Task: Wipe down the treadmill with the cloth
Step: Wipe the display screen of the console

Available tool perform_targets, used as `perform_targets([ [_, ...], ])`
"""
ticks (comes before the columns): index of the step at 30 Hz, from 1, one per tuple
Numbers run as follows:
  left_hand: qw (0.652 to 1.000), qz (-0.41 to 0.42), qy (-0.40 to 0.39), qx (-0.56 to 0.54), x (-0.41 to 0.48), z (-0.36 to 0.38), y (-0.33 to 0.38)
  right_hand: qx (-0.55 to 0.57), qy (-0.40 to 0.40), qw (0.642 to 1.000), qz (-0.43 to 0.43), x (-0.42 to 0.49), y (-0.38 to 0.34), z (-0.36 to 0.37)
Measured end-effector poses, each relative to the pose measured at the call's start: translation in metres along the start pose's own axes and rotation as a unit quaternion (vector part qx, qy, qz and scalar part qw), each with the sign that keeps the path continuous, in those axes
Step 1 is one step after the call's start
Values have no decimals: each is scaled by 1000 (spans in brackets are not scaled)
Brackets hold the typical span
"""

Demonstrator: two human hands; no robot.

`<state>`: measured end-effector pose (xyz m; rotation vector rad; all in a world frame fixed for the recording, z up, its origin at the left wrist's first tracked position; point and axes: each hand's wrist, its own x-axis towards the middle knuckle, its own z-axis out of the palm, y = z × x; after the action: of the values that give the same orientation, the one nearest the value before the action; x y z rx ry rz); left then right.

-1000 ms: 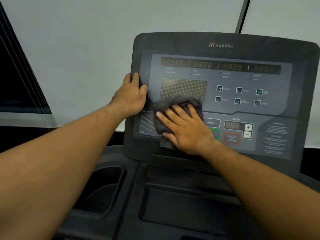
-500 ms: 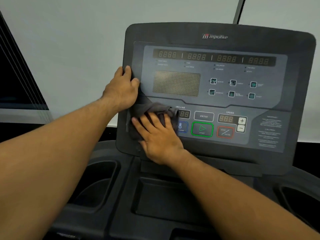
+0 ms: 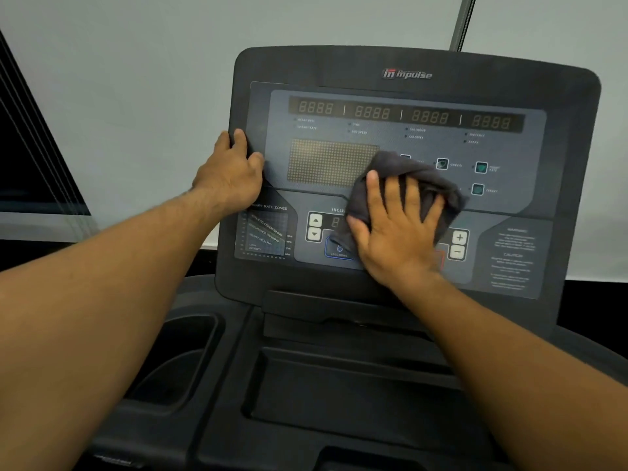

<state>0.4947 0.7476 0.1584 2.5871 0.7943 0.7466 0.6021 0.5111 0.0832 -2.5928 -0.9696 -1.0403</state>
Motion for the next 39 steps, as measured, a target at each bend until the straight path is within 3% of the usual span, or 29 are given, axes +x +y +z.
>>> perform_targets([
  [2, 1000, -4, 3, 6, -1, 1, 2, 17, -8, 1000, -17, 0, -27, 3],
  [7, 999, -20, 25, 20, -5, 5, 9, 15, -46, 970, -239, -21, -82, 15],
  [12, 999, -27, 32, 21, -4, 5, 10, -7, -65, 924, -376, -22, -44, 11],
  [19, 999, -33, 23, 8, -7, 4, 14, -67, -102, 916, -383, -44, 102, -17],
  [22, 1000, -29, 11, -1, -6, 2, 11, -89, -113, 905, -401, -46, 132, -22],
  [26, 999, -32, 3, -2, -5, 2, 9, -85, -106, 898, -418, -32, 100, -16],
  [34, 1000, -24, 1, -8, -3, 4, 3, -76, -82, 881, -461, 3, -48, 11],
  [39, 1000, -18, -6, -24, -7, 2, 4, -83, -76, 869, -482, 1, -40, 9],
])
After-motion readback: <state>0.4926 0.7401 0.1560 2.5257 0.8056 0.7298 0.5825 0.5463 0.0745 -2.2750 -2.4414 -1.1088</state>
